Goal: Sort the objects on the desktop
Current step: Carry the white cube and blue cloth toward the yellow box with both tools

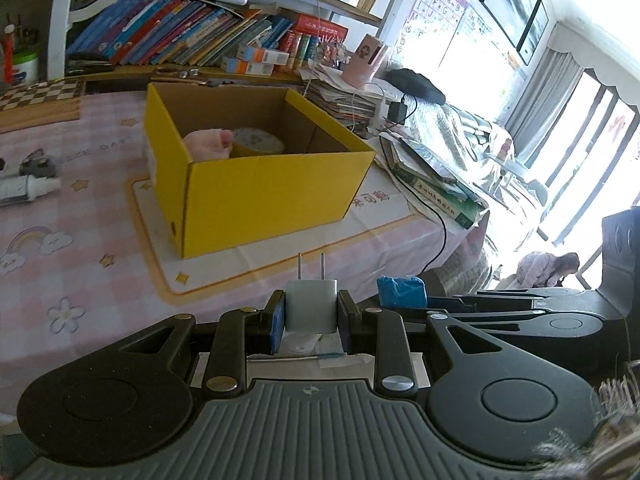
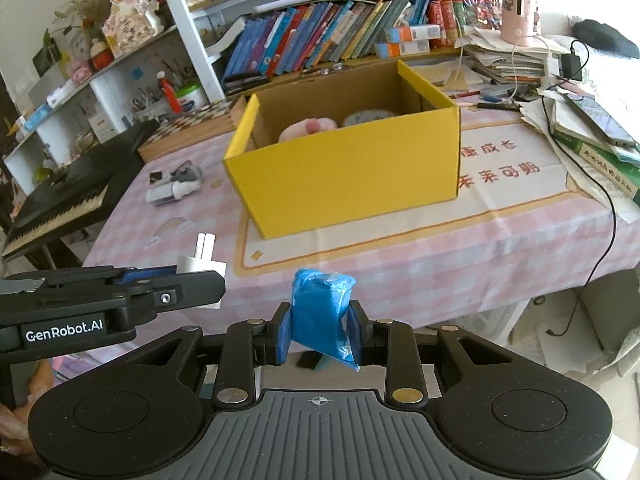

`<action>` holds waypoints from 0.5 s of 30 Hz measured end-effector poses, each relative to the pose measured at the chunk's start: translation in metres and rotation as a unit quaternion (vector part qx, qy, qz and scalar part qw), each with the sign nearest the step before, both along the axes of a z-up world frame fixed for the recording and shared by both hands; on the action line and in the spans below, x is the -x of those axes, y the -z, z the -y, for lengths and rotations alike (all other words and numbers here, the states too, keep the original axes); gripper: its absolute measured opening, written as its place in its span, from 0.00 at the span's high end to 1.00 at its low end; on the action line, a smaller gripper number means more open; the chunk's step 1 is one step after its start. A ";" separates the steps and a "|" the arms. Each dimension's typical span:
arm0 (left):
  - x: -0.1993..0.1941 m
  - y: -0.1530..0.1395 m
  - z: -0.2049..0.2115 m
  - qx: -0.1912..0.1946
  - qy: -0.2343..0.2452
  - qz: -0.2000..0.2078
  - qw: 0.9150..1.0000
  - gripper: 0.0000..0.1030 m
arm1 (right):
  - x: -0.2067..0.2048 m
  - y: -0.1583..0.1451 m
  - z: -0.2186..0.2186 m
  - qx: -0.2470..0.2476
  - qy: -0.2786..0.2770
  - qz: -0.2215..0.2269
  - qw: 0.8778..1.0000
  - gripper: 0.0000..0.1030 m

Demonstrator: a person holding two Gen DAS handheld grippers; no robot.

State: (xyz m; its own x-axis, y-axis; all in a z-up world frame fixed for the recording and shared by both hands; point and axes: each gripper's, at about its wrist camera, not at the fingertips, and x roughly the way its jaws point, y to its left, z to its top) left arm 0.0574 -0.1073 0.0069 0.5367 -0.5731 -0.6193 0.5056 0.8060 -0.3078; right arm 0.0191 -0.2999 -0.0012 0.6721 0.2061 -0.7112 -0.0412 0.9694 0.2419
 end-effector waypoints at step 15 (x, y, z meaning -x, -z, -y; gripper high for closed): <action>-0.053 -0.020 0.046 -0.007 -0.066 0.044 0.997 0.76 | -0.071 -0.016 0.052 -0.003 -0.056 0.037 0.998 0.73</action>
State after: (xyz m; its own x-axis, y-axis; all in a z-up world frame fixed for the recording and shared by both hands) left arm 0.1101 -0.1536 0.0266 0.6595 -0.4862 -0.5733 0.4202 0.8708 -0.2551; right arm 0.0897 -0.3516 0.0144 0.6954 0.2874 -0.6586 -0.1679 0.9562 0.2399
